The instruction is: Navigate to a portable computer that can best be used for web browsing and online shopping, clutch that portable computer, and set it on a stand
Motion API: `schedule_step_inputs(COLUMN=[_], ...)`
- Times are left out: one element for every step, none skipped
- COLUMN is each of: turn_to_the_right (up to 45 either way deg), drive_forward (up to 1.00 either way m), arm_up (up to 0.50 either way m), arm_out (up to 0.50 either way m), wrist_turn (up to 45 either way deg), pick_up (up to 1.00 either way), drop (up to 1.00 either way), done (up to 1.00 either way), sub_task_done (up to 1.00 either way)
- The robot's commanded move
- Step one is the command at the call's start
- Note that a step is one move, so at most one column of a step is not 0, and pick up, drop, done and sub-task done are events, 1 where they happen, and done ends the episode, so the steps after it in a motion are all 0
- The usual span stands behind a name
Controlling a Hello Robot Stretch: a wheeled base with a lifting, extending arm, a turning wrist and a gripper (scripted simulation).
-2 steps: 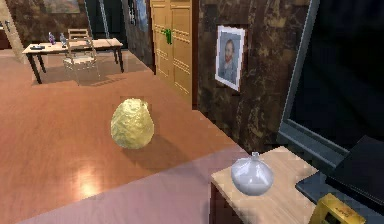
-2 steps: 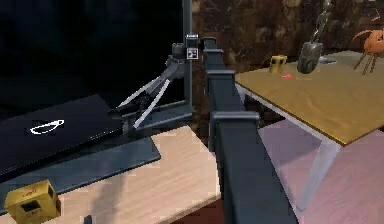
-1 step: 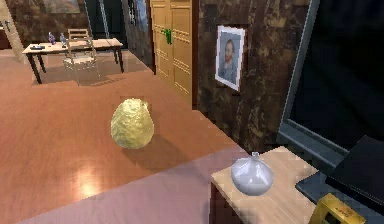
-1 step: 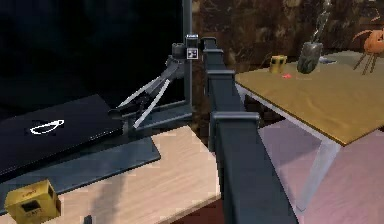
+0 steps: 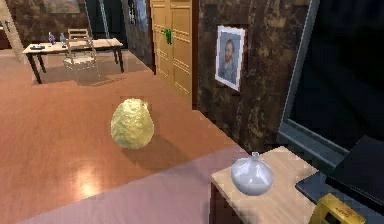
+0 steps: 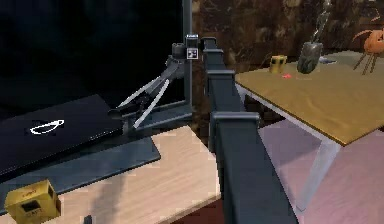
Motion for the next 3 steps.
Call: schedule_step_inputs(turn_to_the_right=[0.0,0.0,0.0], drive_forward=[0.00,0.00,0.00], arm_up=[0.00,0.00,0.00], arm_out=[0.00,-0.10,0.00], wrist_turn=[0.0,0.0,0.0], pick_up=[0.00,0.00,0.00], drop=[1.00,0.00,0.00], done=[0.00,0.00,1.00], sub_task_done=[0.00,0.00,0.00])
